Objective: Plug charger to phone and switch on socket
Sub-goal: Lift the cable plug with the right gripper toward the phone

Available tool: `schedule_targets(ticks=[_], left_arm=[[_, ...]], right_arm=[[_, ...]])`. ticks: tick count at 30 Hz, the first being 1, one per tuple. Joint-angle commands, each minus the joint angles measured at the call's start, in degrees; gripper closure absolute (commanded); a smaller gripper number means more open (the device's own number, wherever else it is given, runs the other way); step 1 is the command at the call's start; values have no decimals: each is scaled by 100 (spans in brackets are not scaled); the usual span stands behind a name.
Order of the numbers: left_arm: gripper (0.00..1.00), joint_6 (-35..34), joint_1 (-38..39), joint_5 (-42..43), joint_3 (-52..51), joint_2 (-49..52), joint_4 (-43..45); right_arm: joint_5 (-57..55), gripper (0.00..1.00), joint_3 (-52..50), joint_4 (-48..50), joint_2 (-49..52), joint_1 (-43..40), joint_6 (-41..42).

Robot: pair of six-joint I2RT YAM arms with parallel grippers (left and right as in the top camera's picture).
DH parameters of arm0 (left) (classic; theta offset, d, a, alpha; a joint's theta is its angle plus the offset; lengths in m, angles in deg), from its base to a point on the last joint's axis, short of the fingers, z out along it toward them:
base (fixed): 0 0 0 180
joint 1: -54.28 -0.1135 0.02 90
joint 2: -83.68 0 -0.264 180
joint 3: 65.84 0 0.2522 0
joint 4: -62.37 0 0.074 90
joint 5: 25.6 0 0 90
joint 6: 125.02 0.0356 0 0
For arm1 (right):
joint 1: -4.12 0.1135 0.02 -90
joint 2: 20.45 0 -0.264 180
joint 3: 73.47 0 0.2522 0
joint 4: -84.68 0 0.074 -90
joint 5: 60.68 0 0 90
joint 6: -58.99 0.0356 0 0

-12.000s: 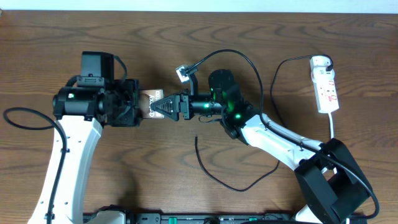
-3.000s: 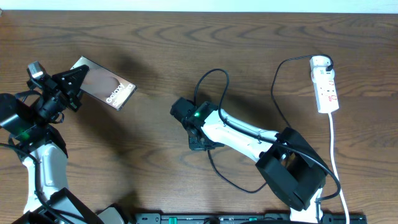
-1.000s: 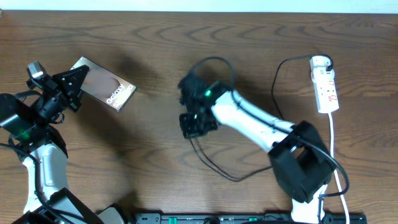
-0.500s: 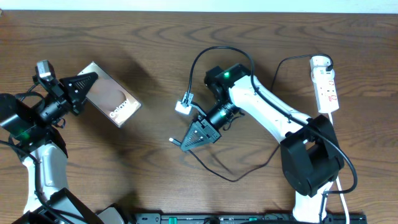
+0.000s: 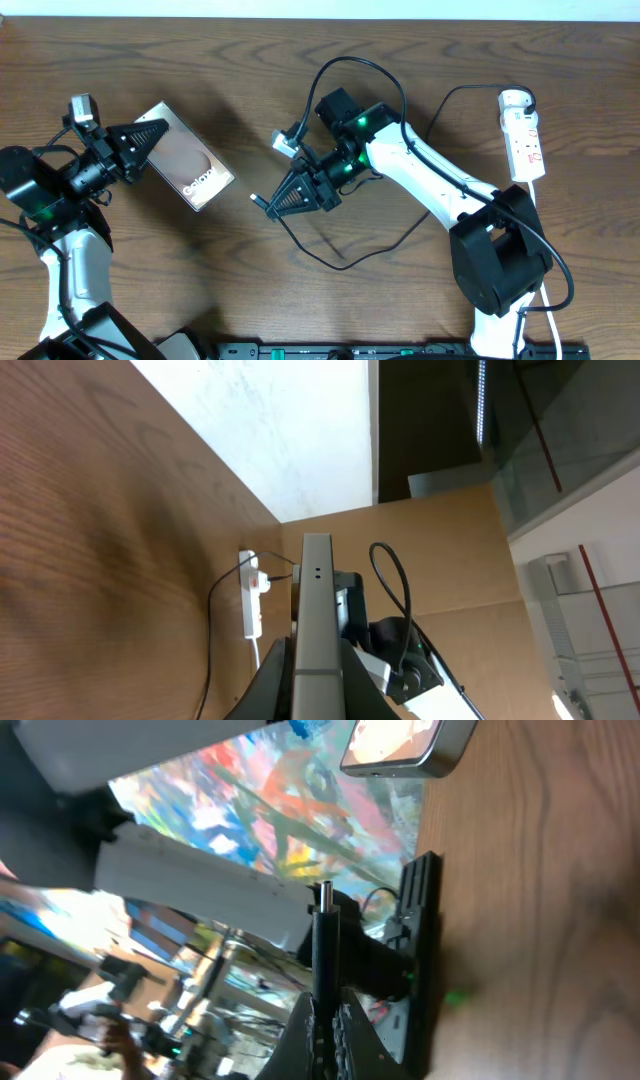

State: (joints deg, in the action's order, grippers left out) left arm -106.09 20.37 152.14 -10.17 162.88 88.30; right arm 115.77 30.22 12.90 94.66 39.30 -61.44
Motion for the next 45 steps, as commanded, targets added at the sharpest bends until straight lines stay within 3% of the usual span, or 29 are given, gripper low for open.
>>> schedule_targets(ticks=[1,12,26,37,45], left_arm=[[93,85,9,-59,52,-55,57],[93,85,15,-144,52,-55,308],[93,-76,190,-402,52,-55,308],[93,-166,192,-411,52,-55,308],[93,-210,192,-382,52,-55,310]], right_arm=[[306,99,-28,22,-66,61,507],[304,99,-162,452,-61,433,568],[299,99,-162,1821,-61,442,2763],[297,99,-162,2085,-59,424,2806],[293,99,-162,2422,-59,267,3427]])
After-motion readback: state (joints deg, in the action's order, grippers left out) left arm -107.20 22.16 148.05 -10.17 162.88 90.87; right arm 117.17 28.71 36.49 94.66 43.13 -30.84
